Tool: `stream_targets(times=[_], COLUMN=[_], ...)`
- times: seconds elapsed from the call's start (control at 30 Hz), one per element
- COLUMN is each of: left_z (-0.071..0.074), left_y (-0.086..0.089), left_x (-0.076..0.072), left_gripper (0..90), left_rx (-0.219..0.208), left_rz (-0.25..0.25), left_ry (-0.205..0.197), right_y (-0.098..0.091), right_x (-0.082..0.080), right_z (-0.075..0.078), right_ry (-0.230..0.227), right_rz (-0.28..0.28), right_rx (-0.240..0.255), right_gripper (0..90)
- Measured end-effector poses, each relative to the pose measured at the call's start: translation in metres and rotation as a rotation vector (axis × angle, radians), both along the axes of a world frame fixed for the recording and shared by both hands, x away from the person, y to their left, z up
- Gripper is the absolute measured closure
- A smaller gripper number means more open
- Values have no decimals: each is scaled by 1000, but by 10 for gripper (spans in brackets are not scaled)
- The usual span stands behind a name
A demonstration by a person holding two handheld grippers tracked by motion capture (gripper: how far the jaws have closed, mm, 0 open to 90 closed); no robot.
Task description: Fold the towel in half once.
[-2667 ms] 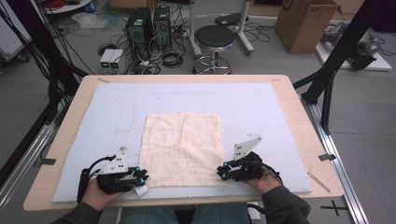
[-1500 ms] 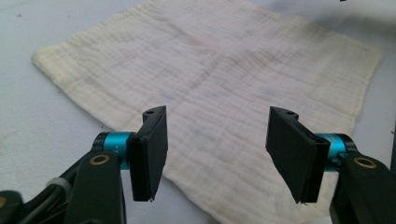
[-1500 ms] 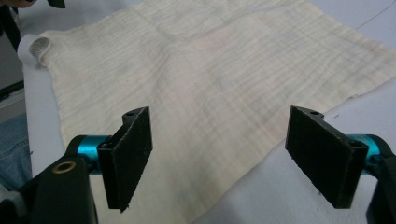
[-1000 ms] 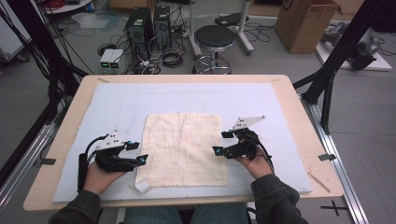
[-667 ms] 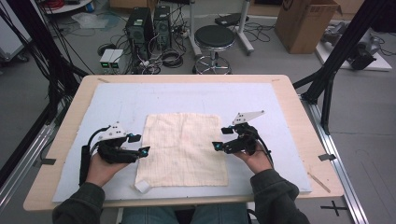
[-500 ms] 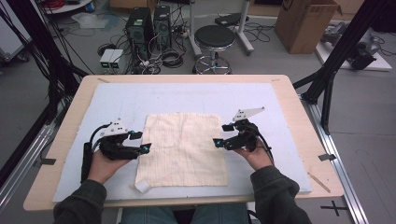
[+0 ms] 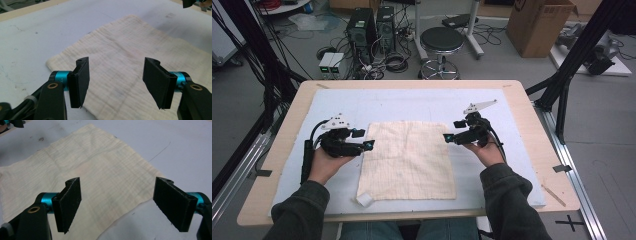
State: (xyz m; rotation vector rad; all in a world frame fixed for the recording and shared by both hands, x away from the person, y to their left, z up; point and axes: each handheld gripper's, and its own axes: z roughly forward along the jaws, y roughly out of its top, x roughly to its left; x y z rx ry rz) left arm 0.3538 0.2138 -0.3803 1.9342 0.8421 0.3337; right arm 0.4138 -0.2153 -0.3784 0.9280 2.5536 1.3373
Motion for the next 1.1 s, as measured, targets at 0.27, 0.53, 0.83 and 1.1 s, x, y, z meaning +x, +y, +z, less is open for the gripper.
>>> stream_targets(times=[0.27,0.53,0.83,1.1], left_z=[10,11,-14,-33], left_y=[4,6,5,0], left_x=[21,45,71,85], left_gripper=[398,428,461,483], left_rx=[-18,-13,23,76], left_rz=[37,115,201,257], left_ry=[1,-4,47,63], right_y=[1,8,14,19], right_x=[22,45,64,76], right_z=[14,19,2,-17], right_ry=[-5,-3,29,72], right_rz=[-18,-46,-70,-101], right_rx=[-2,-1,-21,-38], right_gripper=[229,257,328,374])
